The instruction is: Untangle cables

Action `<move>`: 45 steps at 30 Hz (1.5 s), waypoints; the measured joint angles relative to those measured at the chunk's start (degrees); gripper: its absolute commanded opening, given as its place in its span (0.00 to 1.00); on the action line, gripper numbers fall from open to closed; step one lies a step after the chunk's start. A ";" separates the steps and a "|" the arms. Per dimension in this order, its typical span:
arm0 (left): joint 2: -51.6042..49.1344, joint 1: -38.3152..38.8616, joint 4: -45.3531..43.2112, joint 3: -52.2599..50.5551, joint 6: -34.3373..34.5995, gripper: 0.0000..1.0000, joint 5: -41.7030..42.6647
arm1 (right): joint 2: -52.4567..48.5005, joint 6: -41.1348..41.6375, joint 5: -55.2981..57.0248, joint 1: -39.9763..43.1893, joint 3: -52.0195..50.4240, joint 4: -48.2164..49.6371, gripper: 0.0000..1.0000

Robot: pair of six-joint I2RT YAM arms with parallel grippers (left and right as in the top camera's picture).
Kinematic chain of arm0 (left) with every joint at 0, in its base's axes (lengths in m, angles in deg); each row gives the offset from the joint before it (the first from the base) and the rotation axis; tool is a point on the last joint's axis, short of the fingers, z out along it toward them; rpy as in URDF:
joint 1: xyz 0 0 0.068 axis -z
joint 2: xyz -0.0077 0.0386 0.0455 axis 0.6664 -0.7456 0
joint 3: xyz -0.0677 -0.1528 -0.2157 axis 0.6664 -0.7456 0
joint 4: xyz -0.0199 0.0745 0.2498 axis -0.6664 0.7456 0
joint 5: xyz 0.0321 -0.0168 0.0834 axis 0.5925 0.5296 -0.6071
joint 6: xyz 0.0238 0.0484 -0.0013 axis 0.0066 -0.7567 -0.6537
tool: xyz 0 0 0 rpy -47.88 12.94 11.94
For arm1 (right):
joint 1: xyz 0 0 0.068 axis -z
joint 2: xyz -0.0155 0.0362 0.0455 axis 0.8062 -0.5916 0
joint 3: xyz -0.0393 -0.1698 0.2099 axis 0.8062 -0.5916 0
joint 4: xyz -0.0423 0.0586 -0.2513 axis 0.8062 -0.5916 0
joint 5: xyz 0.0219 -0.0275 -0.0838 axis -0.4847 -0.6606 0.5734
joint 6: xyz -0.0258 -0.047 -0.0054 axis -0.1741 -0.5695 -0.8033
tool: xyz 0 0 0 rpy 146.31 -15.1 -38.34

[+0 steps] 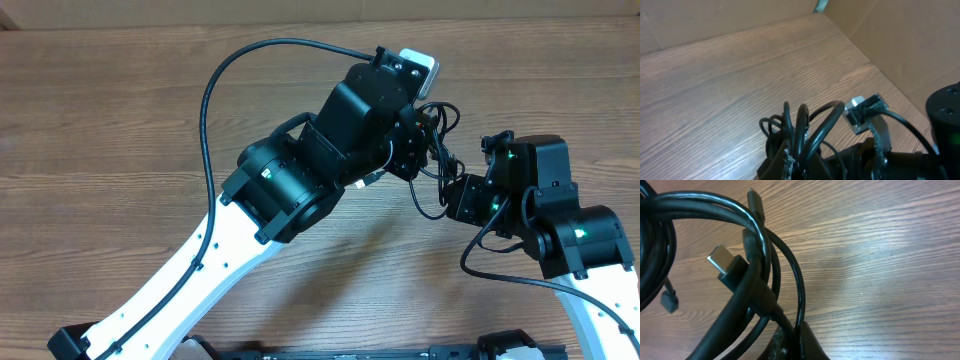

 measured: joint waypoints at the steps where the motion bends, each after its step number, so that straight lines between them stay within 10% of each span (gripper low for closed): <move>1: 0.00 0.00 0.20 0.00 0.00 0.04 -0.11 | 0.00 0.24 0.17 0.00 0.00 -0.02 0.04; 45: 0.00 0.00 10.54 0.00 10.62 0.04 -17.22 | 9.20 6.51 3.28 0.00 0.00 -0.13 0.04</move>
